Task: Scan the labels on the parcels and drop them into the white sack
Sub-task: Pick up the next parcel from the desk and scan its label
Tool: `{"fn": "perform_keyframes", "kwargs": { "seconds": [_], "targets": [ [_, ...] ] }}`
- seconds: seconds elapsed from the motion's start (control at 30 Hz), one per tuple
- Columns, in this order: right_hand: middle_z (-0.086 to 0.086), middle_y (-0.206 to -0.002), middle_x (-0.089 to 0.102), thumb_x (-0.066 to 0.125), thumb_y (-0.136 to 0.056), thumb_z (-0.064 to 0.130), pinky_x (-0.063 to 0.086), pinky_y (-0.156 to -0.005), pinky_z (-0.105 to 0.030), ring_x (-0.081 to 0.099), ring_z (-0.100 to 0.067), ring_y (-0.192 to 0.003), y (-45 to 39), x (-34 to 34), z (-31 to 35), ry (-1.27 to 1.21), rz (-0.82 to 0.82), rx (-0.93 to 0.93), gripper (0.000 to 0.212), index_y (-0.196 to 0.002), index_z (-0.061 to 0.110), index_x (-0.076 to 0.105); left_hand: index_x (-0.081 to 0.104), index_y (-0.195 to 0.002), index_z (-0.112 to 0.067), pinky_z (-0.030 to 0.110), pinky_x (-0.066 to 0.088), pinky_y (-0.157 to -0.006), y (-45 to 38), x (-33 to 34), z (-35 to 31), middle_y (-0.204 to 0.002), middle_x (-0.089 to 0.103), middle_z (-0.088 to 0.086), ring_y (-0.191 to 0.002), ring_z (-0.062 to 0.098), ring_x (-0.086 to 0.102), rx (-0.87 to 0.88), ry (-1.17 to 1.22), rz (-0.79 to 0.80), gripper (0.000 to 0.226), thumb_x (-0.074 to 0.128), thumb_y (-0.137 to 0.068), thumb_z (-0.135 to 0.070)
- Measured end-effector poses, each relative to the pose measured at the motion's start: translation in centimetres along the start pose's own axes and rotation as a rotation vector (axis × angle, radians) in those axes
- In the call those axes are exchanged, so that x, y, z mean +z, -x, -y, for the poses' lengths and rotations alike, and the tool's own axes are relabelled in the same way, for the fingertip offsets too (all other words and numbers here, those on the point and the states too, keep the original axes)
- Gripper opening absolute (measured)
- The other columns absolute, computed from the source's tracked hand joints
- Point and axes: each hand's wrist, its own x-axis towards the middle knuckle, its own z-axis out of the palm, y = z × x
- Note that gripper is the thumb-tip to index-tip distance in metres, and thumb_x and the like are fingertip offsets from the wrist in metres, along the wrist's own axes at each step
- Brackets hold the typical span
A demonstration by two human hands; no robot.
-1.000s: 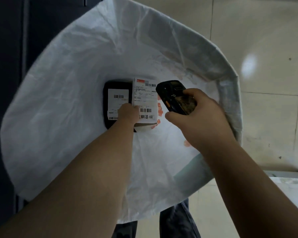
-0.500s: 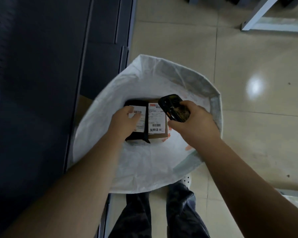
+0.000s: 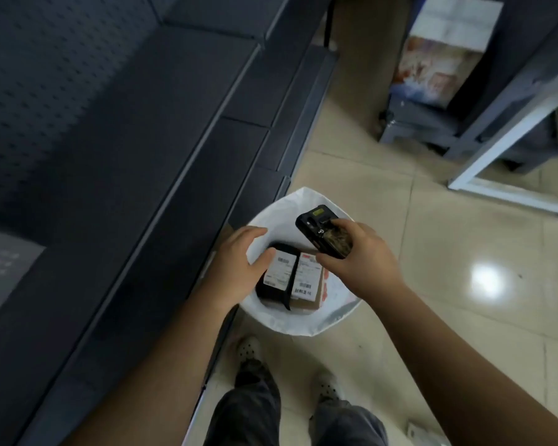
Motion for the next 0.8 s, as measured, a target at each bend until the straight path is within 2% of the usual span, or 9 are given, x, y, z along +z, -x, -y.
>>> {"fn": "perform_keyframes", "kwargs": {
  "seconds": [0.13, 0.2, 0.3, 0.37, 0.5, 0.67, 0.8],
  "targets": [
    [0.005, -0.124, 0.057, 0.078, -0.076, 0.040, 0.045, -0.088, -0.031, 0.055, -0.019, -0.112, 3.0, -5.3, 5.8, -0.028, 0.009, -0.195, 0.067, -0.137, 0.033, 0.051, 0.058, -0.133, -0.019, 0.028, 0.041, -0.103, 5.6, -6.7, -5.3, -0.135, 0.053, -0.006, -0.118, 0.006, 0.048, 0.019, -0.012, -0.196, 0.041, 0.064, -0.093, -0.029],
    [0.006, -0.121, 0.057, 0.078, -0.077, 0.038, 0.041, -0.085, -0.027, 0.055, -0.017, -0.109, 4.7, -7.6, 9.0, -0.043, 0.010, -0.317, 0.064, -0.135, 0.033, 0.053, 0.057, -0.134, -0.021, 0.025, 0.038, -0.105, 8.8, -9.8, -7.5, -0.135, 0.052, -0.008, -0.120, 0.004, 0.047, 0.022, -0.005, -0.300, 0.042, 0.063, -0.094, -0.031],
    [0.010, -0.117, 0.055, 0.079, -0.077, 0.037, 0.038, -0.084, -0.022, 0.052, -0.009, -0.102, 7.5, -10.0, 13.6, -0.034, 0.020, -0.490, 0.063, -0.135, 0.033, 0.054, 0.058, -0.132, -0.020, 0.011, 0.034, -0.101, 14.2, -13.7, -9.8, -0.131, 0.052, -0.012, -0.117, -0.003, 0.045, 0.015, -0.013, -0.438, 0.040, 0.063, -0.094, -0.031],
    [0.012, -0.118, 0.054, 0.079, -0.077, 0.038, 0.041, -0.086, -0.023, 0.053, -0.008, -0.102, 9.6, -10.8, 16.4, -0.035, 0.038, -0.591, 0.063, -0.135, 0.036, 0.054, 0.058, -0.132, -0.021, 0.015, 0.034, -0.104, 17.9, -15.7, -10.5, -0.132, 0.051, -0.013, -0.120, -0.002, 0.044, 0.015, -0.036, -0.521, 0.041, 0.063, -0.093, -0.033],
    [0.017, -0.113, 0.049, 0.081, -0.075, 0.039, 0.040, -0.084, -0.021, 0.050, -0.003, -0.099, 14.2, -10.4, 20.5, -0.052, 0.084, -0.773, 0.063, -0.133, 0.037, 0.056, 0.057, -0.133, -0.024, 0.020, 0.032, -0.108, 25.7, -18.3, -10.7, -0.132, 0.047, -0.017, -0.122, -0.002, 0.041, -0.020, -0.081, -0.680, 0.042, 0.063, -0.094, -0.034],
    [0.016, -0.114, 0.053, 0.082, -0.073, 0.041, 0.049, -0.090, -0.029, 0.057, -0.009, -0.103, 21.7, -7.7, 23.5, -0.093, 0.190, -0.906, 0.063, -0.130, 0.037, 0.056, 0.056, -0.134, -0.025, 0.025, 0.033, -0.110, 36.6, -19.6, -9.2, -0.135, 0.049, -0.016, -0.128, 0.003, 0.042, -0.111, -0.088, -0.814, 0.042, 0.061, -0.093, -0.038],
    [0.015, -0.117, 0.057, 0.084, -0.072, 0.040, 0.050, -0.092, -0.031, 0.058, -0.010, -0.107, 30.3, -3.8, 24.8, -0.100, 0.307, -0.992, 0.064, -0.130, 0.037, 0.057, 0.056, -0.134, -0.025, 0.016, 0.028, -0.105, 47.7, -19.2, -7.5, -0.130, 0.048, -0.017, -0.121, -0.004, 0.040, -0.213, -0.110, -0.923, 0.043, 0.062, -0.094, -0.036]
  ]
}}
